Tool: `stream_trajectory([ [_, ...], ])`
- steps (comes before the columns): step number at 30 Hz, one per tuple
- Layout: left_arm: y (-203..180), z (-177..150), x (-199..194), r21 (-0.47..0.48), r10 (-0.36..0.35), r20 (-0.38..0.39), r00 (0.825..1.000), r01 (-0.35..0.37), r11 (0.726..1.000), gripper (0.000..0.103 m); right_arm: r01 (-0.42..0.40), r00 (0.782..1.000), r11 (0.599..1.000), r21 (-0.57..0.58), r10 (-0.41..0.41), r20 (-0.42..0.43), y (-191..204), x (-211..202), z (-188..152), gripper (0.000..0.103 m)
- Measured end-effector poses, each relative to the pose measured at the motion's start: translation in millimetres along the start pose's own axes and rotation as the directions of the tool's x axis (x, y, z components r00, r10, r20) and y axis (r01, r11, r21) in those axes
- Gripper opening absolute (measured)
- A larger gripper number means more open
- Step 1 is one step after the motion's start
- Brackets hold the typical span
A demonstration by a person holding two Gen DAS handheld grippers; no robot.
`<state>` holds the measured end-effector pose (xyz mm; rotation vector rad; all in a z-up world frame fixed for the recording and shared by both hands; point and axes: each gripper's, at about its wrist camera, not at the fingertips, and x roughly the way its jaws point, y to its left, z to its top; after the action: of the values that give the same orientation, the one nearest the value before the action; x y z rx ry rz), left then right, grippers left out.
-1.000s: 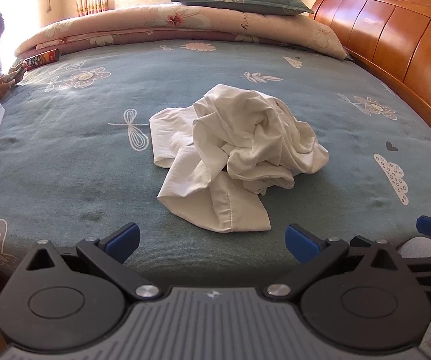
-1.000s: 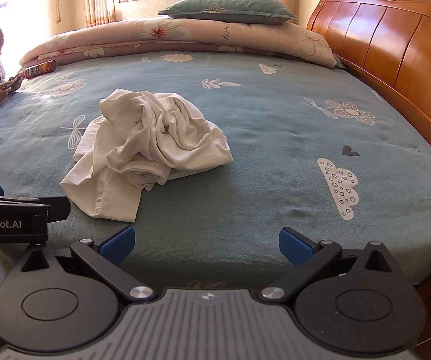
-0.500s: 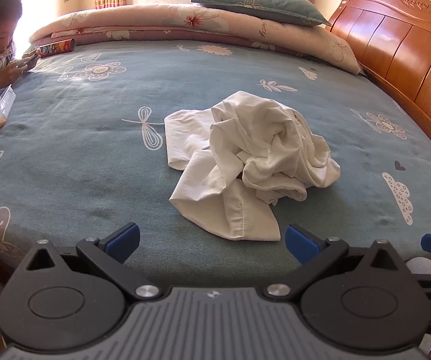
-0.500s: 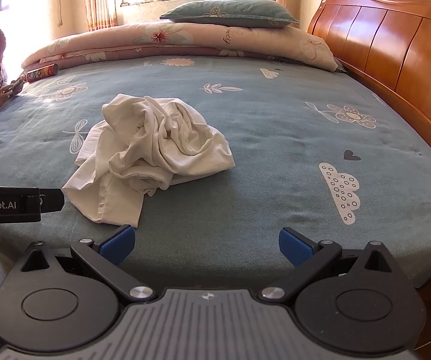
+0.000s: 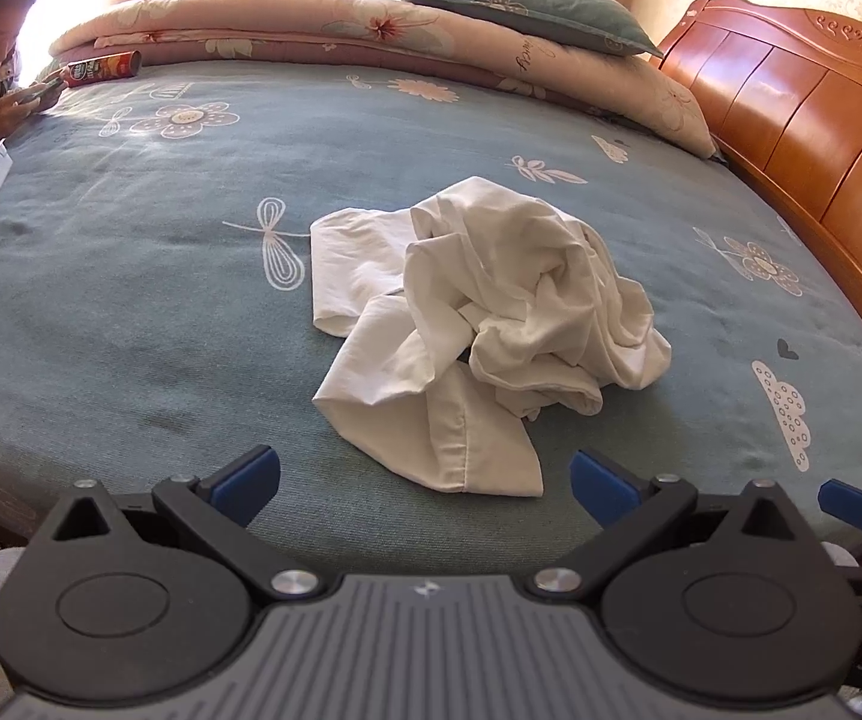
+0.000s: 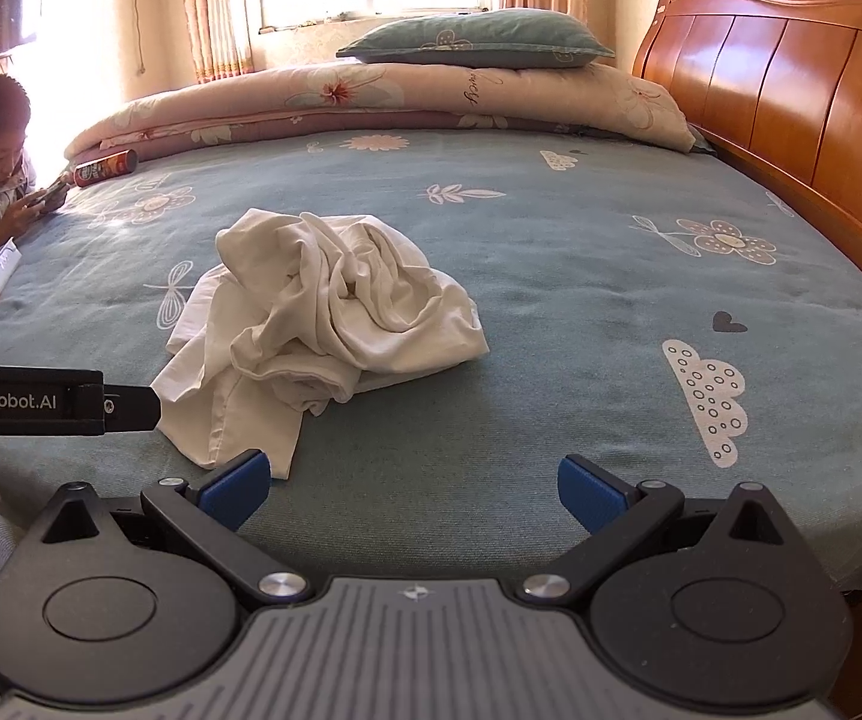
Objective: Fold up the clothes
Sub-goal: 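Move both tools toward the crumpled white clothes pile on the bed, then grasp the white T-shirt with the left tool and lift it up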
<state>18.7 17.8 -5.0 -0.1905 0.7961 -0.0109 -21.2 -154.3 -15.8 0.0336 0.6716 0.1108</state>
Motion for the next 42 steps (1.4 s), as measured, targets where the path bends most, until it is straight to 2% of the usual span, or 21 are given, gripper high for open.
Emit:
stream_trajectory([
  [4,-2,2,3,0.008,-0.004,0.019,1.000,0.004,1.000,0.103,-0.034,0.998,0.999,0.030,0.032,0.052,-8,-2,1,0.103],
  [10,-3,2,15,0.023,-0.026,0.018,0.999,0.026,0.999,0.103,-0.079,0.996,0.995,0.061,0.075,0.057,-15,6,0,0.103],
  [13,0,2,21,-0.007,-0.062,0.060,0.996,0.062,0.998,0.103,-0.105,0.992,0.992,0.075,0.099,0.076,-20,11,-1,0.103],
  [17,0,7,32,0.015,-0.059,0.106,0.993,0.057,0.998,0.102,-0.108,0.988,0.992,0.059,0.100,0.114,-25,22,-1,0.103],
  [22,-3,14,49,0.073,-0.054,0.081,0.995,0.048,0.996,0.102,-0.122,0.991,0.989,0.089,0.117,0.062,-32,46,4,0.103],
  [25,-6,14,59,0.101,-0.038,0.078,0.996,0.030,0.994,0.102,-0.127,0.992,0.988,0.084,0.124,0.038,-33,58,7,0.095],
  [29,-11,14,67,0.161,-0.023,0.087,0.996,0.009,0.987,0.102,-0.121,0.992,0.990,0.072,0.119,0.038,-33,67,8,0.093],
  [36,-14,17,74,0.206,-0.038,0.066,0.997,0.023,0.978,0.102,-0.105,0.994,0.994,0.035,0.105,0.027,-30,77,9,0.093],
  [42,-16,20,75,0.241,-0.058,0.046,0.997,0.045,0.969,0.102,-0.123,0.992,0.991,0.045,0.122,0.014,-32,83,8,0.093],
])
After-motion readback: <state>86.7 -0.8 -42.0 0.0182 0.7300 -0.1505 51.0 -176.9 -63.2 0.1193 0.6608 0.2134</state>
